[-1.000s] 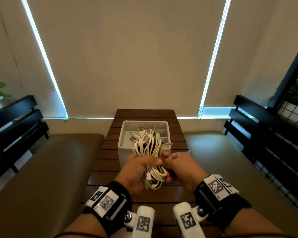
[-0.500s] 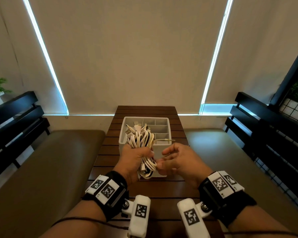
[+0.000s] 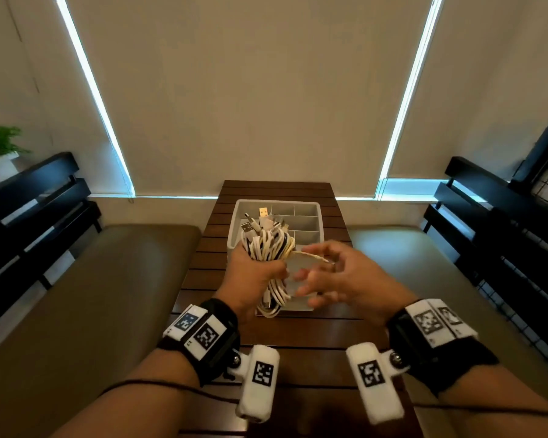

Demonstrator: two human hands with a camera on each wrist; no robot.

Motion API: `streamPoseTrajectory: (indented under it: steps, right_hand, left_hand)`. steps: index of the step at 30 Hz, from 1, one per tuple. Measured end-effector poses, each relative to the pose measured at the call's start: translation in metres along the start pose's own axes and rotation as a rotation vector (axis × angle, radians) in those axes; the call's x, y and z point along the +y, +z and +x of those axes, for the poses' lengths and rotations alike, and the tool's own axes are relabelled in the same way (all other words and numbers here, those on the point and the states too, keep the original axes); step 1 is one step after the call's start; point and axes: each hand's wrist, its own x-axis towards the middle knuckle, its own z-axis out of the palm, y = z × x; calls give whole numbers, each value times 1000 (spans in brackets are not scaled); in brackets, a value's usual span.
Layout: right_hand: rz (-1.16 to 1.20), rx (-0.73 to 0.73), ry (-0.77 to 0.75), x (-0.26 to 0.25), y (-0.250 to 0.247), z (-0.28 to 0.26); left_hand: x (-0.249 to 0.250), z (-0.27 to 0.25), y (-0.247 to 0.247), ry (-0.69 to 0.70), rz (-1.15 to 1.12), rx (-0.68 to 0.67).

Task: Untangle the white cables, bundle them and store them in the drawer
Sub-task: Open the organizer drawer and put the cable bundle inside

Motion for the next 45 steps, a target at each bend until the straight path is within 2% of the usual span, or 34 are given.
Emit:
streamPoseTrajectory:
  steps: [2,5,9,15,22,28,35,39,43,45]
  right_hand:
    - [9,69,-64,-8,-5,-1]
    - [-252,159,-122,-11,-5,2]
    - [-349,186,-80,-6,1,7]
    - [-201,244,-74,-3,9,8]
    - [-37,334,-55,-3,13,9]
    - [-233,313,-29,-4,14,13]
    - [-212,335,79,2,2,23]
    - [-268,258,47,6,5,26]
    - [-68,67,95,12,1,26]
    - [-216,125,84,17,6,29]
  left_hand:
    - [1,-1,-1,10,12,18]
    - [-1,-2,2,-6,1,-11]
    - [2,-3,9,-57,-135,-81]
    - [7,-2,8,-109,-211,-186]
    - [9,-3,12,-150,-223,-146]
    - [5,-5,16,-129,-151,-170]
    - [7,-9,15,-133,-129,-264]
    - [2,-2,10,-136,-39,-211]
    - [-11,4,2,-140,3,-142]
    - [-20,2,3,-150,36,-122]
